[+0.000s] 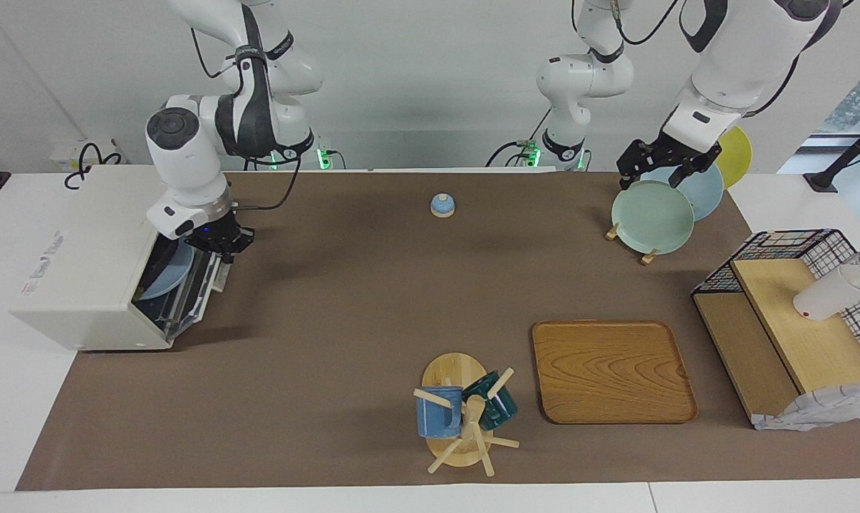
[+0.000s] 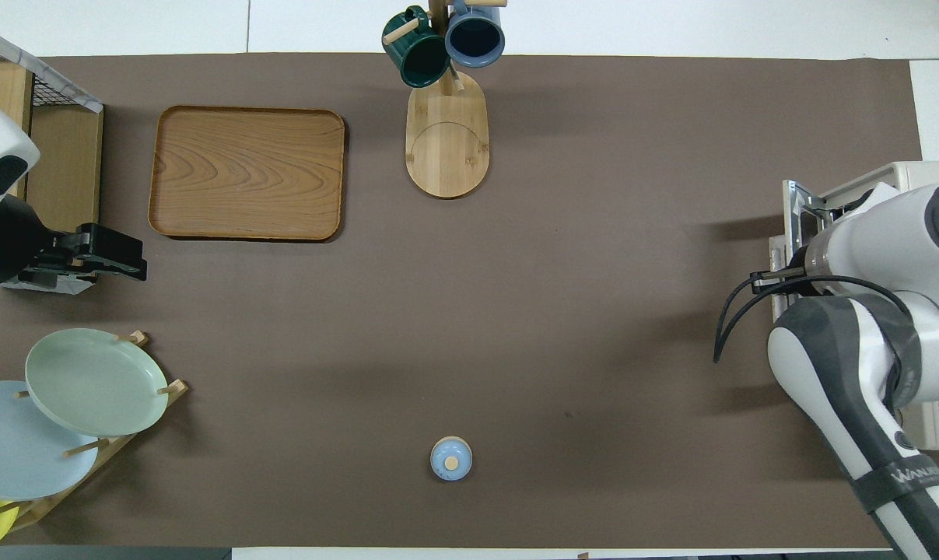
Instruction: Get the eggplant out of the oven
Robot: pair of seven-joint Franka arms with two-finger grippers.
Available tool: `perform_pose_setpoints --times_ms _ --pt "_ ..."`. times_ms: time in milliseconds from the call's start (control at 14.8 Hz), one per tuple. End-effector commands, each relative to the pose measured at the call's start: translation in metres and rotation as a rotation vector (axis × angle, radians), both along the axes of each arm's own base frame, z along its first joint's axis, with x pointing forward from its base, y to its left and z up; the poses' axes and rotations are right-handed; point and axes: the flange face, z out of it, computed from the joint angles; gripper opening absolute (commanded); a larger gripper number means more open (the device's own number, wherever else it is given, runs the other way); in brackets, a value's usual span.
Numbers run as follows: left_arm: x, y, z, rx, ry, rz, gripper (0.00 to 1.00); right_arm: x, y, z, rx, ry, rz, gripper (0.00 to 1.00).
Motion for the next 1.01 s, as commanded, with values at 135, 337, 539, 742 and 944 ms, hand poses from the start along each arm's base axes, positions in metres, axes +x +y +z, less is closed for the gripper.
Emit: perform_pose_setpoints --times_ms 135,337,539,742,944 --pt "-0.006 0.004 0.004 0.001 0.007 0.002 1.0 0.0 -0.011 -0.047 -0.001 -0.066 -0.02 0.0" --pt "-0.006 0.003 0.005 0.001 0.004 0.002 1.0 -0.003 -0.004 -0.049 0.018 -0.064 -0.029 0.0" --pt "-0.005 0.004 0.005 0.0 -0.002 0.004 1.0 -0.01 -0.006 -0.066 0.046 -0.046 -0.071 0.0" --pt "-0.004 0.004 0.005 0.002 -0.006 0.003 1.0 -0.015 -0.003 -0.071 0.077 -0.028 -0.103 0.0" --pt "-0.002 0.008 0.006 0.0 -0.019 0.011 1.0 -0.017 0.001 -0.074 0.086 -0.026 -0.104 0.0"
